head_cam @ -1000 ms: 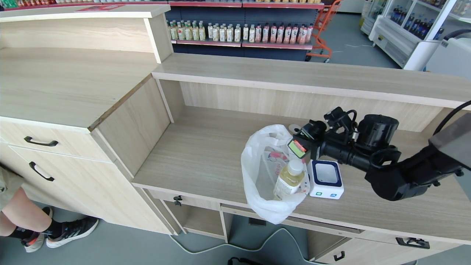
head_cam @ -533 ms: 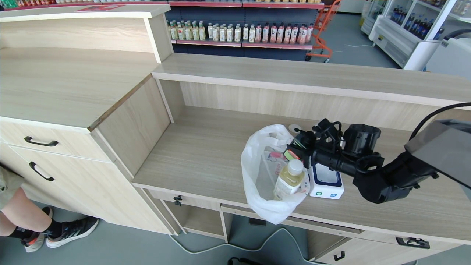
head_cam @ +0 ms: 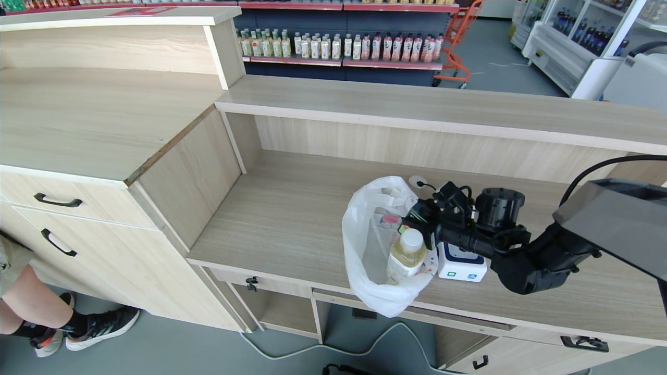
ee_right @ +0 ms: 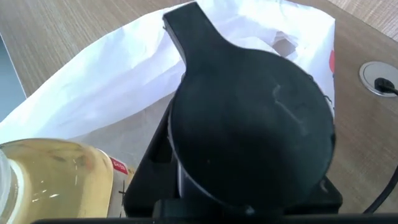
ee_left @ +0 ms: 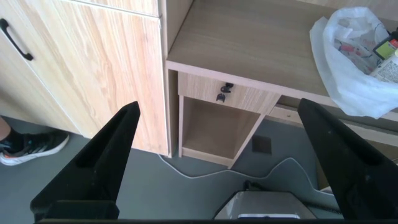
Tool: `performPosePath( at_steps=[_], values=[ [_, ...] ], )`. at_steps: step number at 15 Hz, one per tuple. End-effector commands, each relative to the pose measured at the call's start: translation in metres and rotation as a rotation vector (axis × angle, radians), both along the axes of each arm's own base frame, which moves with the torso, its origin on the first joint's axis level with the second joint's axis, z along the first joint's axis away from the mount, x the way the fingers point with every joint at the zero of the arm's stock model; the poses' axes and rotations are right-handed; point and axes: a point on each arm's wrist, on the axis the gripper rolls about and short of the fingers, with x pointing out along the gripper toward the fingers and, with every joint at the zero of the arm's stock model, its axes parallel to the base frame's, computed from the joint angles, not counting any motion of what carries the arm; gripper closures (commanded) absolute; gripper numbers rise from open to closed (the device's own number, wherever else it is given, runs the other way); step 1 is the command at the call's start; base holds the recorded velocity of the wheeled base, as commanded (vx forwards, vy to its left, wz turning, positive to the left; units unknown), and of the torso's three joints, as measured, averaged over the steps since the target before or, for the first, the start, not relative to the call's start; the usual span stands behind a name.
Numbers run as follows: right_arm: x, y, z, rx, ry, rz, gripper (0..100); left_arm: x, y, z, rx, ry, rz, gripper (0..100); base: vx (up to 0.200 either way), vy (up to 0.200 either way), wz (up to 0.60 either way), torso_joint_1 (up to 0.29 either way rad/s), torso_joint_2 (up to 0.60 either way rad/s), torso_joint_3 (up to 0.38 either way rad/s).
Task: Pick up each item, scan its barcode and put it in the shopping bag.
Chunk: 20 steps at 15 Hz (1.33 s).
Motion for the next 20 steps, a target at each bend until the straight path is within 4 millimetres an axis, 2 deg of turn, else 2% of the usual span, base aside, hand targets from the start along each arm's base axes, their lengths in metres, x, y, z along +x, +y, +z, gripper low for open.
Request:
performPosePath(
  at_steps=[1,7,11,12,16,20],
  values=[
    [0.001,-0.002,-0.004,-0.002,0.008,-0.005,100,0.0,0.0,0.0,-0.001,-0.001,0.0,0,0.0,0.0,0.0,0.0,0.0,0.0],
    [0.007,-0.022,-0.006,-0.012,0.002,-0.053,100,0.0,0.0,0.0,-0.001,0.0,0.0,0,0.0,0.0,0.0,0.0,0.0,0.0],
    [0.009,-0.028,-0.009,-0.013,0.01,-0.067,100,0.0,0.0,0.0,-0.001,0.0,0.0,0,0.0,0.0,0.0,0.0,0.0,0.0],
    [0.009,-0.028,-0.009,-0.014,0.01,-0.066,0,0.0,0.0,0.0,-0.001,0.0,0.0,0,0.0,0.0,0.0,0.0,0.0,0.0],
    [0.01,-0.028,-0.006,-0.01,0.002,-0.065,0,0.0,0.0,0.0,-0.001,0.0,0.0,0,0.0,0.0,0.0,0.0,0.0,0.0],
    [0.01,-0.031,0.013,0.006,-0.017,-0.075,0,0.0,0.0,0.0,-0.001,0.0,0.0,0,0.0,0.0,0.0,0.0,0.0,0.0]
  ],
)
